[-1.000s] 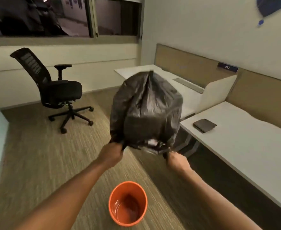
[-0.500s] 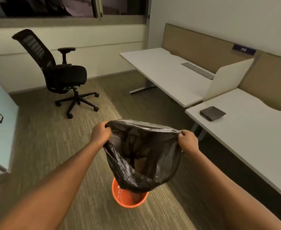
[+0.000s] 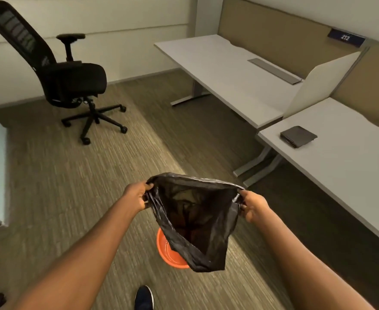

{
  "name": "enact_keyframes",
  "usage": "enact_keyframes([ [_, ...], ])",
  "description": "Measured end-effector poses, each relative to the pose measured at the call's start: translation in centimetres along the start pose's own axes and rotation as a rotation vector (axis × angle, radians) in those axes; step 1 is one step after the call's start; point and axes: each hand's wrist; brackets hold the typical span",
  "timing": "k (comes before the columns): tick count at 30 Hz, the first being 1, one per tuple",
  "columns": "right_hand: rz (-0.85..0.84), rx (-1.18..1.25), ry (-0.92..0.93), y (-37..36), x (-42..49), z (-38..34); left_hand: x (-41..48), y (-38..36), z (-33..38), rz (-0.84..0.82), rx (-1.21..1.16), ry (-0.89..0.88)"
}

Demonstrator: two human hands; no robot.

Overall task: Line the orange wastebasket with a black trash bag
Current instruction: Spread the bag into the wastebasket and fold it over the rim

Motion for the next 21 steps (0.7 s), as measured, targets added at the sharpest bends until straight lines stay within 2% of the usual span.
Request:
enact_keyframes([
  [8, 0.172, -0.019, -0.060, -3.6, 5.2, 4.9, 8.1, 2.0, -3.9, 0.060, 0.155, 0.008],
  [15, 0.199, -0.104, -0.121, -5.3, 11.4, 9.9, 14.1, 2.8, -9.7, 0.132, 0.189, 0.020],
  [21, 0.169, -0.291, -0.143, -6.1, 16.9, 13.7, 18.8, 4.3, -15.7, 0.236, 0.226, 0.047],
])
Point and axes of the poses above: each hand's wrist, its own x-axis towards the middle knuckle, its own y-axis out of the back of the hand, z = x × y, and after that the axes turned 10 degrees about -x, right-handed
